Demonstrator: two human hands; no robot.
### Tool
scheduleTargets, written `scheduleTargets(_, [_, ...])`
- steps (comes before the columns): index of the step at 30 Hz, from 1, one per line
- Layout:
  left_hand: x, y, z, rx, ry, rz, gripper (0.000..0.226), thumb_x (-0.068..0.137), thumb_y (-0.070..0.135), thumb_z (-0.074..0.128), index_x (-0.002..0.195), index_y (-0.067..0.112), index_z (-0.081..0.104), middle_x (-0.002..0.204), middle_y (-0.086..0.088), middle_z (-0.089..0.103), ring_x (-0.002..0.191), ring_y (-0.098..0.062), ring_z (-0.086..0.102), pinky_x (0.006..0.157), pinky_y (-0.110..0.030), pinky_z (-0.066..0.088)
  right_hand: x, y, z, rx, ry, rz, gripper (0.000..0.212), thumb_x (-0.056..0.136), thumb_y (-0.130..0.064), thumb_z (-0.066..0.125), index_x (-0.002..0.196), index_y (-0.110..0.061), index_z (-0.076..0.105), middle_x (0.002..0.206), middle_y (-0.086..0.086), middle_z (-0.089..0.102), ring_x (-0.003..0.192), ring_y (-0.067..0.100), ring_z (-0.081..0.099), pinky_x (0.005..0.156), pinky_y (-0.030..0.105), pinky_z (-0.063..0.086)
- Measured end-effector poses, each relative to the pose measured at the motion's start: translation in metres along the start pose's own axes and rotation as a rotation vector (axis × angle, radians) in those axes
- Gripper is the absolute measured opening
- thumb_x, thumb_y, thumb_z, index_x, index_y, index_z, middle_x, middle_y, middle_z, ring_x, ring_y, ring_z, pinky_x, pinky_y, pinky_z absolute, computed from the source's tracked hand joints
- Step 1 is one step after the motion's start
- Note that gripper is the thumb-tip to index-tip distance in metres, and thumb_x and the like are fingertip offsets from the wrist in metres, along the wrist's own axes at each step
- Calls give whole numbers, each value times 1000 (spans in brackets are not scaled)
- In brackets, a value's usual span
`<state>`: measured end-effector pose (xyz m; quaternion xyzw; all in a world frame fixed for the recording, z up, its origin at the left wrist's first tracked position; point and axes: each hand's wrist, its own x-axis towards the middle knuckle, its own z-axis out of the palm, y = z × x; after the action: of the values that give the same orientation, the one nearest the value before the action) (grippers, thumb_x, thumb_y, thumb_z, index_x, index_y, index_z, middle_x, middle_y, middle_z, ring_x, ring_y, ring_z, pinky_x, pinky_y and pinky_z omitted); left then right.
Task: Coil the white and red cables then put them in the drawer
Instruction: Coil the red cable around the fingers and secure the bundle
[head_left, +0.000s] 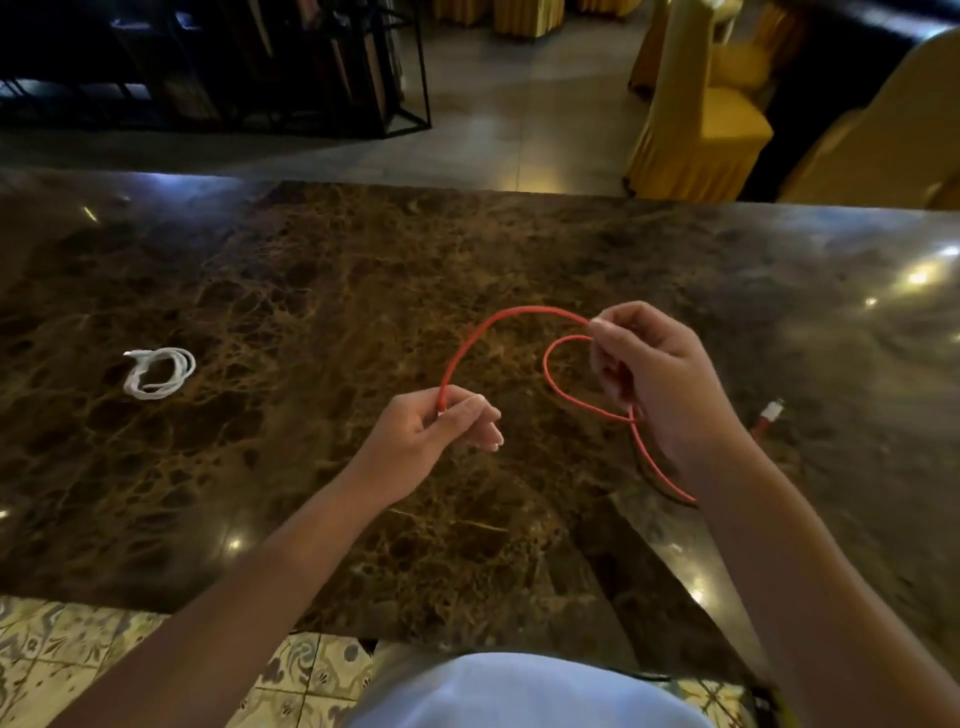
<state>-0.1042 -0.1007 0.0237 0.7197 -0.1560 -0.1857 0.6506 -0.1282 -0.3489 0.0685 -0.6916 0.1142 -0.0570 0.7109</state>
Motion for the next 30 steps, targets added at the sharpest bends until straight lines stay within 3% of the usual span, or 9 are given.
scheduleTargets(4, [-3,16,21,-33,-88,-4,41,101,26,53,95,-8,76,93,-17,80,87,-21,78,81,-24,59,-5,7,-19,-927,82,-34,25,92,-21,65,117,-19,68,113,-2,70,104,18,64,93,38,49])
scheduleTargets(6, [-4,22,29,-33,-106,-12,40,100,27,54,95,-5,77,92,-15,81,87,-22,78,82,-26,61,-12,0,-19,-999,21,-211,41,86,-19,61,127,-18,66,128,0,65,120,19,59,107,41,45])
scheduleTargets(11, [-5,34,37,-49,-189,-79,32,101,27,55,99,4,77,63,-9,73,57,-22,72,68,-39,61,-26,-31,-8,-103,-411,-122,34,94,-13,49,121,-3,67,104,18,74,92,26,71,82,38,58])
scheduleTargets(13, [-5,34,38,-3,-186,-102,31,101,31,57,96,9,78,52,-9,65,47,-24,66,58,-37,55,-28,-42,-4,-156,-545,-73,38,103,-30,48,115,0,67,86,22,70,66,25,62,58,31,52])
scheduleTargets(16, [-8,36,36,35,-190,-67,26,103,27,58,89,28,80,56,-7,70,45,-25,61,45,-23,43,-30,-45,4,-390,-723,-198,47,106,-39,50,83,-3,69,58,-2,55,50,10,45,51,23,36])
scheduleTargets(20, [-9,38,31,-21,-182,-92,23,101,18,57,89,12,75,61,-2,72,47,-13,67,49,-18,50,-30,-46,8,-436,-712,-220,45,100,-51,57,85,-11,70,74,2,66,66,25,61,60,42,49])
scheduleTargets(24, [3,31,29,120,107,-110,29,104,20,63,79,15,76,64,-15,71,54,-18,68,55,-27,55,-41,-39,13,-776,-805,-182,26,99,-46,65,94,-20,67,76,-7,70,67,7,64,63,29,51])
scheduleTargets(26, [5,35,27,150,183,-115,33,107,25,57,85,9,76,66,-18,71,53,-16,64,53,-23,50,-50,-38,15,-616,-878,-141,21,104,-32,60,98,-13,67,72,-2,72,60,11,66,61,26,52])
scheduleTargets(30, [-4,45,21,69,-168,-30,28,98,27,60,99,2,72,69,-25,71,45,-3,58,48,-13,44,-48,-47,4,-202,-676,-208,32,106,-26,51,94,0,64,62,-9,50,51,9,42,49,26,33])
